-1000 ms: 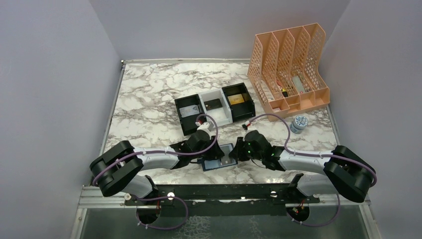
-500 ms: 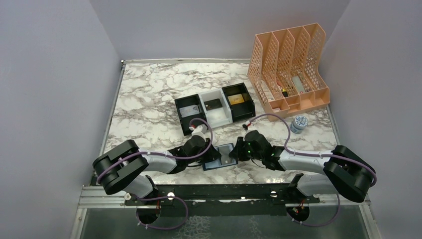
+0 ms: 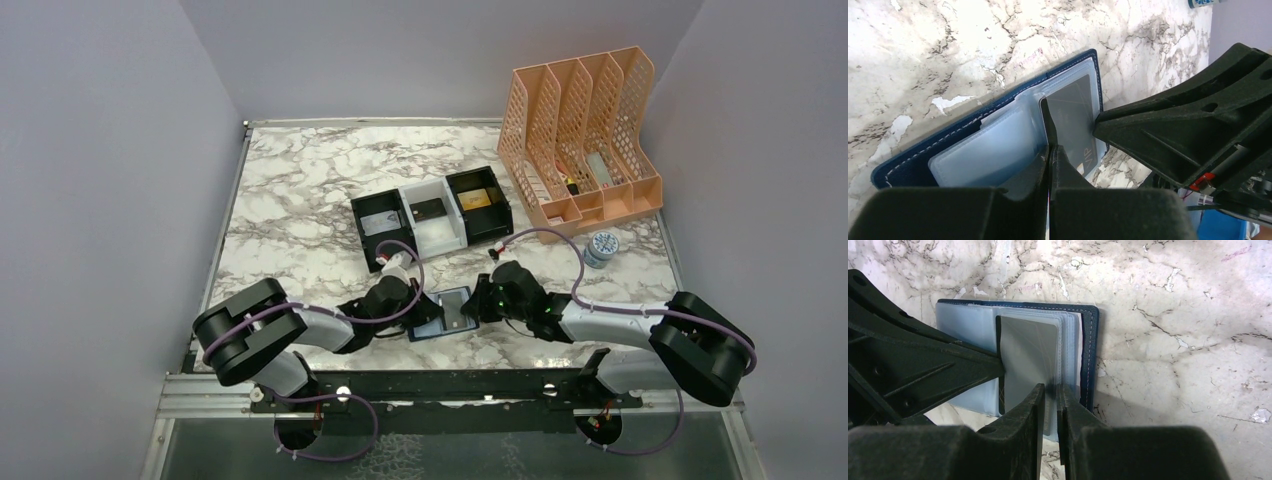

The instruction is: Take the credit cards out of the card holder

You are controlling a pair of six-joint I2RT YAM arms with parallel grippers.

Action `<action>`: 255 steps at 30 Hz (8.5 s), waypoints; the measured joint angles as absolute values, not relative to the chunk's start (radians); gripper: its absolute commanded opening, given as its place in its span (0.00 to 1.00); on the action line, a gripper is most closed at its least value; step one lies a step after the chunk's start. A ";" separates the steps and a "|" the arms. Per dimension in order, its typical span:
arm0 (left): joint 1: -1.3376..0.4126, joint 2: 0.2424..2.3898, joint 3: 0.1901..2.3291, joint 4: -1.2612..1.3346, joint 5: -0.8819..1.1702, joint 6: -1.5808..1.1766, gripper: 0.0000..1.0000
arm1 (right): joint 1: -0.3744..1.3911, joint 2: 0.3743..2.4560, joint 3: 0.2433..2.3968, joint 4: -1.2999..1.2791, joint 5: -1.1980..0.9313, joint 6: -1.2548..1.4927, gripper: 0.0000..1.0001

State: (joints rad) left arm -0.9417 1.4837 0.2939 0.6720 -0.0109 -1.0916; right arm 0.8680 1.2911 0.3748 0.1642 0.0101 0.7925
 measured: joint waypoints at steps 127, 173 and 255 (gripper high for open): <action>-0.945 1.392 0.235 0.691 0.056 -1.262 0.00 | 0.860 1.286 0.315 0.416 -0.435 0.691 0.13; -0.944 1.372 0.212 0.702 0.052 -1.190 0.06 | 0.908 1.405 0.563 0.000 0.041 0.624 0.18; -0.565 0.825 0.198 0.538 0.646 -0.819 0.00 | 0.525 1.247 0.284 0.750 -0.897 0.731 0.60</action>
State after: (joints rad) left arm -0.5648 0.8249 0.1978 0.5385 0.6460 -0.8192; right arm 0.5251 1.2469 0.2840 0.7498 -0.8967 0.7315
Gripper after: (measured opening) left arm 0.012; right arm 0.613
